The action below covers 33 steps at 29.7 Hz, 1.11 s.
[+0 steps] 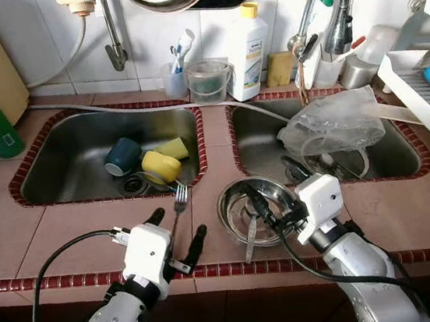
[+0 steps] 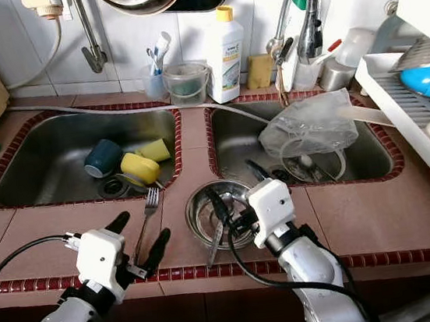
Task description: Kitchen organization
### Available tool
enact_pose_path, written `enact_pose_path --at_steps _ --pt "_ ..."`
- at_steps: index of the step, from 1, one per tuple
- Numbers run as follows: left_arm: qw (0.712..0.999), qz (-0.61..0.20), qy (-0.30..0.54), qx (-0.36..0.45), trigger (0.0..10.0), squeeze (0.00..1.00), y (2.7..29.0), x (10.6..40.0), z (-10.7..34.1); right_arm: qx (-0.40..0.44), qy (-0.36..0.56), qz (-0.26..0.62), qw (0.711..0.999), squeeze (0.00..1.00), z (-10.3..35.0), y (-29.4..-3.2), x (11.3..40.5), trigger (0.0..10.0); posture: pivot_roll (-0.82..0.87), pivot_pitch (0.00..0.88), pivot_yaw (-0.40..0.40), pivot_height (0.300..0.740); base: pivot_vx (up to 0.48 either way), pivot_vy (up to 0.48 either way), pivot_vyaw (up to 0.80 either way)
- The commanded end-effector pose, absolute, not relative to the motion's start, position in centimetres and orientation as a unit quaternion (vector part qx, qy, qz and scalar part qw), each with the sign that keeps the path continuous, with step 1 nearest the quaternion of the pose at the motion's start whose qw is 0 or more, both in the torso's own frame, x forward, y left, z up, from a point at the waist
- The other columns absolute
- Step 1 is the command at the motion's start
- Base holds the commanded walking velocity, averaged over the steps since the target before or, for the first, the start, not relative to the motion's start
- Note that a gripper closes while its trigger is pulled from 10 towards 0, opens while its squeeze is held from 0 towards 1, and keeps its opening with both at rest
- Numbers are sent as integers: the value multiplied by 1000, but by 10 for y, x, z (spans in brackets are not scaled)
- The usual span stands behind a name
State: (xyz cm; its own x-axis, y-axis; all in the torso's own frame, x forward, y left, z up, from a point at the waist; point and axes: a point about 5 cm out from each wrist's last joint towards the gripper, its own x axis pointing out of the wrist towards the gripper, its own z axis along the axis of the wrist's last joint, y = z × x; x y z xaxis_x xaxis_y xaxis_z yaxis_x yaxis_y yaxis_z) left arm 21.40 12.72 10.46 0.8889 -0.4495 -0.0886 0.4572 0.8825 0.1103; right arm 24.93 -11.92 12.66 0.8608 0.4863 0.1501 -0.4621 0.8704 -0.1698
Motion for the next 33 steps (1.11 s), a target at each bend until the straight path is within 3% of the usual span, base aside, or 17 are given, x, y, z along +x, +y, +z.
enact_pose_path --at_steps 1,16,33 --pt "970 -230 39 62 10000 0 124 214 105 -61 -99 258 959 0 131 -119 245 10000 -6 81 -29 740 0 0 0" --pt "984 -162 70 29 10000 0 127 231 102 -32 -106 306 946 0 141 -105 229 10000 -22 85 -25 740 0 0 0" --pt "983 -157 90 36 10000 0 123 238 99 -2 -61 341 938 0 140 -101 212 10000 -39 106 -24 740 0 0 0"
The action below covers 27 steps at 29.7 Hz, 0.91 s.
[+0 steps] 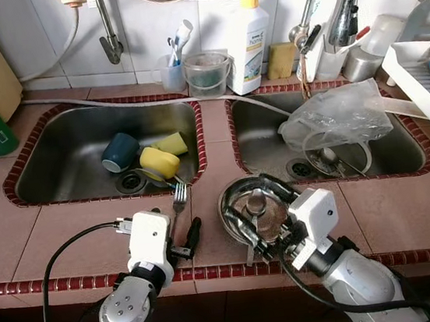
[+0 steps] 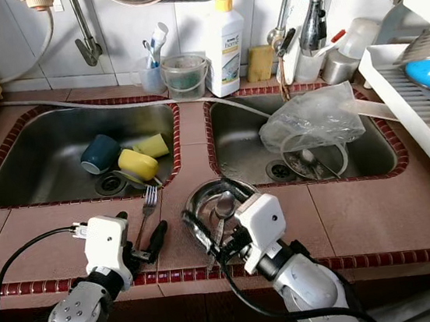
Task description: Kitchen organization
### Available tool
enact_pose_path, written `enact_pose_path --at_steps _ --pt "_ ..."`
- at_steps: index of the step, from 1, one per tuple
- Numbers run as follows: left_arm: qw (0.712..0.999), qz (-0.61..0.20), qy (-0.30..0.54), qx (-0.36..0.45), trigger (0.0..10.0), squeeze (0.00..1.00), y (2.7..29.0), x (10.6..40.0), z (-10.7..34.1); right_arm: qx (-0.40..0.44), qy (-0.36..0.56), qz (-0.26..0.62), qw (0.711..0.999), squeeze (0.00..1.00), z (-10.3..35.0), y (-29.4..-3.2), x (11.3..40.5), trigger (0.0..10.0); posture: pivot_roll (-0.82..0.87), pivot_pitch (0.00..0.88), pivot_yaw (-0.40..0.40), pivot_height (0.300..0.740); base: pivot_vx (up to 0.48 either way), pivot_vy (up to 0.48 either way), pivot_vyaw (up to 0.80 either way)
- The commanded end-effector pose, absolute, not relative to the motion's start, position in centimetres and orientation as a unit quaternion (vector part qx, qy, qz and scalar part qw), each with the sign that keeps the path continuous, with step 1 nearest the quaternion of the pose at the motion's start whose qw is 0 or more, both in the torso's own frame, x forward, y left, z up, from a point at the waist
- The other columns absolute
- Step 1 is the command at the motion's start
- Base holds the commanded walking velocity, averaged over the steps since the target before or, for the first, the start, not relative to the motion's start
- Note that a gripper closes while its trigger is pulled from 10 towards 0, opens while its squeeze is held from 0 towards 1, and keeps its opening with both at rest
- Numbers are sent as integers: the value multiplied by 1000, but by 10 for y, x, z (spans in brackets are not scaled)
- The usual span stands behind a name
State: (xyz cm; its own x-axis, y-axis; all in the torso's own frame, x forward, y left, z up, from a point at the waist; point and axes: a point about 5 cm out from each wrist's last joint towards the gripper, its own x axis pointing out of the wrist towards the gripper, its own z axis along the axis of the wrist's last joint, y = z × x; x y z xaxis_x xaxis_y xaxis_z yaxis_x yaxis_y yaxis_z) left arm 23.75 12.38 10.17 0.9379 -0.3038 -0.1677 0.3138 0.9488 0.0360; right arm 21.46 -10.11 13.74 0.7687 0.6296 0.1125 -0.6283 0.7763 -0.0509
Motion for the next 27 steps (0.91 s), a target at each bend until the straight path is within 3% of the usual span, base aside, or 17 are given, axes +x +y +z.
enact_pose_path --at_steps 1,13,14,19,21,27 --pt "983 -155 92 37 10000 0 123 238 98 -1 -56 342 938 0 139 -102 210 10000 -42 108 -24 740 0 0 0" --pt "980 -150 120 44 10000 0 125 237 90 7 -40 338 940 0 140 -107 202 10000 -61 123 -18 740 0 0 0" --pt "979 -156 122 43 8314 0 125 236 90 7 -39 337 941 0 140 -108 201 10000 -61 122 -18 740 0 0 0" --pt "980 -134 143 45 8784 0 129 238 84 9 -37 335 941 0 141 -108 200 10000 -64 124 -15 740 0 0 0" --pt "980 -124 149 39 10000 0 131 240 83 9 -36 335 941 0 141 -108 199 10000 -63 121 -14 740 0 0 0" --pt "980 -109 166 17 10000 0 136 241 82 8 -36 335 941 0 142 -108 199 10000 -62 122 -17 740 0 0 0"
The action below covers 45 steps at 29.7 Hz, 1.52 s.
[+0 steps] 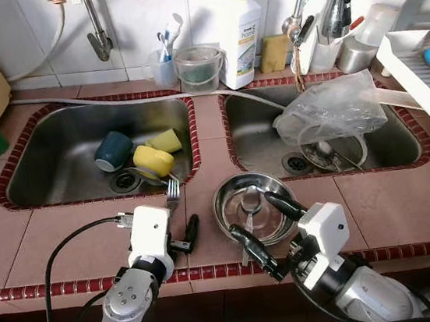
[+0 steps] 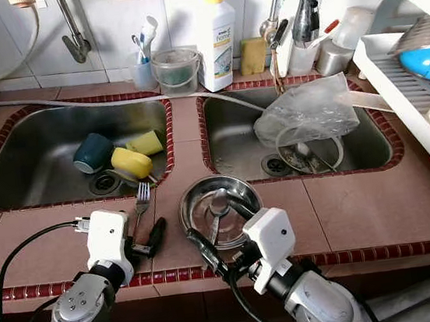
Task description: Kitchen organization
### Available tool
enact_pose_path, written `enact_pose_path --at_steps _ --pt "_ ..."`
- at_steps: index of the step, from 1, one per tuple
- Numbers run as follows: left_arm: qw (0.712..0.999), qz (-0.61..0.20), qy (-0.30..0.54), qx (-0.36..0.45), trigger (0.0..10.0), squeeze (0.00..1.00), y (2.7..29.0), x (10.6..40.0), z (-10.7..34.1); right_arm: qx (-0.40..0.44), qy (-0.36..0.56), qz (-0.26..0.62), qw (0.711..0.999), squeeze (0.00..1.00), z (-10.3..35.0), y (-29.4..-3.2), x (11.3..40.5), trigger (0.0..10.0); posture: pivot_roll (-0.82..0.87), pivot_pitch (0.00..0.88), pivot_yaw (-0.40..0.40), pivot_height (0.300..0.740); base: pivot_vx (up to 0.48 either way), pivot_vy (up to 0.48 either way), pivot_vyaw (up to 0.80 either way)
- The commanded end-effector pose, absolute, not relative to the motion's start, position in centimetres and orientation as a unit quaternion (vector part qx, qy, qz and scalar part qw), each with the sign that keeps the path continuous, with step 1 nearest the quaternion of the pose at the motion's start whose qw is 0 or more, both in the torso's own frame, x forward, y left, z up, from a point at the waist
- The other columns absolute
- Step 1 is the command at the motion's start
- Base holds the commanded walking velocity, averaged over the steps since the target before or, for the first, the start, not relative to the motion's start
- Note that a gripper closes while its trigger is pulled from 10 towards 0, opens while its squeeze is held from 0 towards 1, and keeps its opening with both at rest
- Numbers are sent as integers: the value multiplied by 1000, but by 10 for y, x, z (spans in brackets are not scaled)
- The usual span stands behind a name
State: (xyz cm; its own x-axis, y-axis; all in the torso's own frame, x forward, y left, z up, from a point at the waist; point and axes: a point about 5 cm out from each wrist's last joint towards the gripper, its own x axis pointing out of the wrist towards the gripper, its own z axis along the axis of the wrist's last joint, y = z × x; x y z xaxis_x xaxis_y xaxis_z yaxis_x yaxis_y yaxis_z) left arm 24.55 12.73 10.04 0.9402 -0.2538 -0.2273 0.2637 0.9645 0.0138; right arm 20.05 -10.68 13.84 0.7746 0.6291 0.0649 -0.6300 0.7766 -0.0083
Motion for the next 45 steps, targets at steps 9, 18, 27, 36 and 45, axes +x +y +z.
enact_pose_path --at_steps 9,18,27,36,45 --pt "977 -85 194 -13 9725 0 145 241 76 6 -37 334 942 0 144 -108 200 10000 -56 131 -23 740 0 0 0" --pt "974 -117 193 -5 0 0 145 236 75 3 -38 333 942 0 145 -109 202 10000 -54 138 -28 740 0 0 0" --pt "973 -129 190 5 0 0 145 235 76 0 -39 333 942 0 146 -110 203 10000 -53 141 -28 740 0 0 0" --pt "973 -132 189 12 0 0 145 237 78 -2 -43 333 942 0 147 -111 205 10000 -52 137 -27 740 0 0 0" --pt "974 -134 185 9 0 0 143 239 79 -4 -46 333 942 0 148 -111 206 10000 -51 134 -28 740 0 0 0"
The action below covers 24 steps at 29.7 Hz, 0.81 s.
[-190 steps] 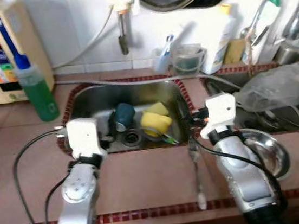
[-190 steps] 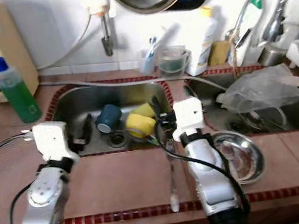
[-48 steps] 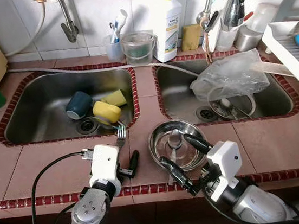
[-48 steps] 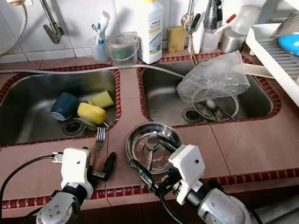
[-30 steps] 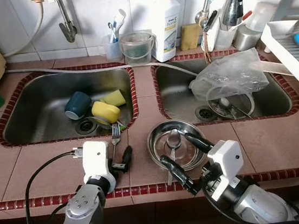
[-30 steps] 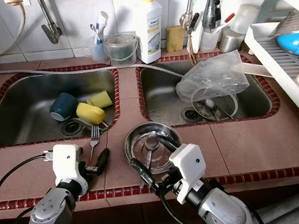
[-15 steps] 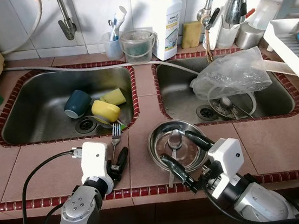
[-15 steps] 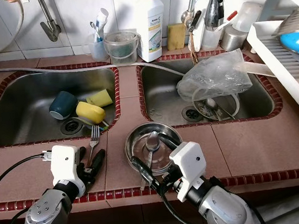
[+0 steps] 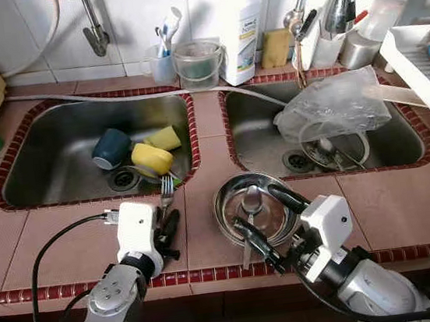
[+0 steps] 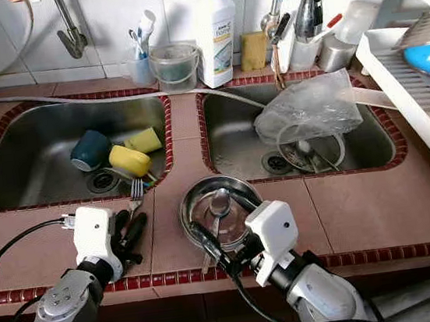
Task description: Kitchen organization
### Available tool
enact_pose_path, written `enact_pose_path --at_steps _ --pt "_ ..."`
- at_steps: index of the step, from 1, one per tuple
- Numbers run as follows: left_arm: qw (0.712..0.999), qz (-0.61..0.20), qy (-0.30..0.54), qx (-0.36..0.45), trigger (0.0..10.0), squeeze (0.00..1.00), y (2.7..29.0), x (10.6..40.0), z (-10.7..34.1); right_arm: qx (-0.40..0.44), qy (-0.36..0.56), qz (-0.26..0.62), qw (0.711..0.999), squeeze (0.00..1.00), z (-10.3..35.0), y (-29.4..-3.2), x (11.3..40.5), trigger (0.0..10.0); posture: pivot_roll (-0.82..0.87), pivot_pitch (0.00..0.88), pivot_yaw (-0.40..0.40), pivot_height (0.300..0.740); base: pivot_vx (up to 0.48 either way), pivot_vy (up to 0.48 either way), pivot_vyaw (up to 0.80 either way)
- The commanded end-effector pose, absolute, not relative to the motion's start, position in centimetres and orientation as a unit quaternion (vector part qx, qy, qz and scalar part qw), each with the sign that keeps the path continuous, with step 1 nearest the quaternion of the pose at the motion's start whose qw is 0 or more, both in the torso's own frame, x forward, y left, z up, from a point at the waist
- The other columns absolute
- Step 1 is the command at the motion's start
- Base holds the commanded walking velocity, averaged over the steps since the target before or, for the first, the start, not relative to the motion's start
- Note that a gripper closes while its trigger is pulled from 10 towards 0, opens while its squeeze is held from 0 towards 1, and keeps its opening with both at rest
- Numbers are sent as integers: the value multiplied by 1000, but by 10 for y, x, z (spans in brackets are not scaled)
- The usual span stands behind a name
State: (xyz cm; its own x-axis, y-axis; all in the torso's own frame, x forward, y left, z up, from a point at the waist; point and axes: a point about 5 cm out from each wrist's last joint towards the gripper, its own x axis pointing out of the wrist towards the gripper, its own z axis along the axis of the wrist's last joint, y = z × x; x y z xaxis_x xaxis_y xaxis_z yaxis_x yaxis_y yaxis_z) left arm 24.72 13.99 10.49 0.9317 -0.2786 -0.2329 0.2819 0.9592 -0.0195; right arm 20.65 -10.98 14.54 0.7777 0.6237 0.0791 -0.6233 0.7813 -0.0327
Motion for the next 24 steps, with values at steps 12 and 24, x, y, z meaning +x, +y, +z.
enact_pose_path --at_steps 12,24 --pt "974 -139 178 8 0 0 141 241 82 -7 -50 338 940 0 148 -110 207 10000 -44 115 -32 740 0 0 0" --pt "975 -139 171 4 0 0 139 244 84 -9 -51 344 938 0 147 -109 209 10000 -42 94 -37 740 0 0 0"
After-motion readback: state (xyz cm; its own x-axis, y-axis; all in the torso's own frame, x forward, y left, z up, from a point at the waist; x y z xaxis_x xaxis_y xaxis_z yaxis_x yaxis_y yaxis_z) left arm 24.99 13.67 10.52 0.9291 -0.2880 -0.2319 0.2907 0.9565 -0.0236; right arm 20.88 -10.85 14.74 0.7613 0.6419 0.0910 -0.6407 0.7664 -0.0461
